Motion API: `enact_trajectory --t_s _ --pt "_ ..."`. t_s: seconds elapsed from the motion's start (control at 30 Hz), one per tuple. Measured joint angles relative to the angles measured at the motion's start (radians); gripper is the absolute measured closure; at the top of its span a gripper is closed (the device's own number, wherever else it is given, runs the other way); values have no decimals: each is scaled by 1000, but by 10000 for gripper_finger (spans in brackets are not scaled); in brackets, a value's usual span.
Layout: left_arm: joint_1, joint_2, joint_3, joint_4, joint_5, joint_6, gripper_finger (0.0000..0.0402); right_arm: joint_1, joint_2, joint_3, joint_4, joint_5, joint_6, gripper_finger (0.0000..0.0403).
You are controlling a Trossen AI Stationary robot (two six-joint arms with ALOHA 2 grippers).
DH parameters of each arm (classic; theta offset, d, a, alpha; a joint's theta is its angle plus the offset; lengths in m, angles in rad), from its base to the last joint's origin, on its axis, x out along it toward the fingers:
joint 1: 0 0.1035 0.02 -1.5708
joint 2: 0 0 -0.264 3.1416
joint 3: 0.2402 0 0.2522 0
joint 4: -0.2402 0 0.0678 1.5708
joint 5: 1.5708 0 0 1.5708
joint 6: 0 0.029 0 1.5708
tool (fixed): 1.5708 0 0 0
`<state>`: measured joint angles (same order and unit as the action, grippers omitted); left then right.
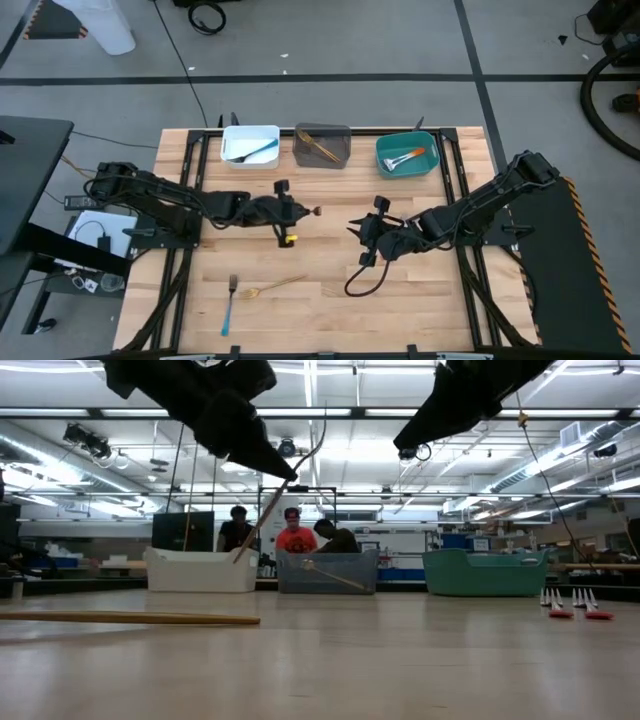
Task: Sort silverware by color (type)
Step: Put the top gold fork into the black bin
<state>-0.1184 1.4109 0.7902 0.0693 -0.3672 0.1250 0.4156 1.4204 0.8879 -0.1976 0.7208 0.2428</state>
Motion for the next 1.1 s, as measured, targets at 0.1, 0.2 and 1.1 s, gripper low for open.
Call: enact_trajectory --t_s 0.1,0.2,1.1 --pt "5 2 0 57 1 20 381 -4 0 0 -25 0 -2 317" --pt "6 3 0 115 2 46 381 -19 0 0 -44 -8 -5 317" --pt "70 3 0 521 52 177 381 -154 -1 0 19 -6 -103 308"
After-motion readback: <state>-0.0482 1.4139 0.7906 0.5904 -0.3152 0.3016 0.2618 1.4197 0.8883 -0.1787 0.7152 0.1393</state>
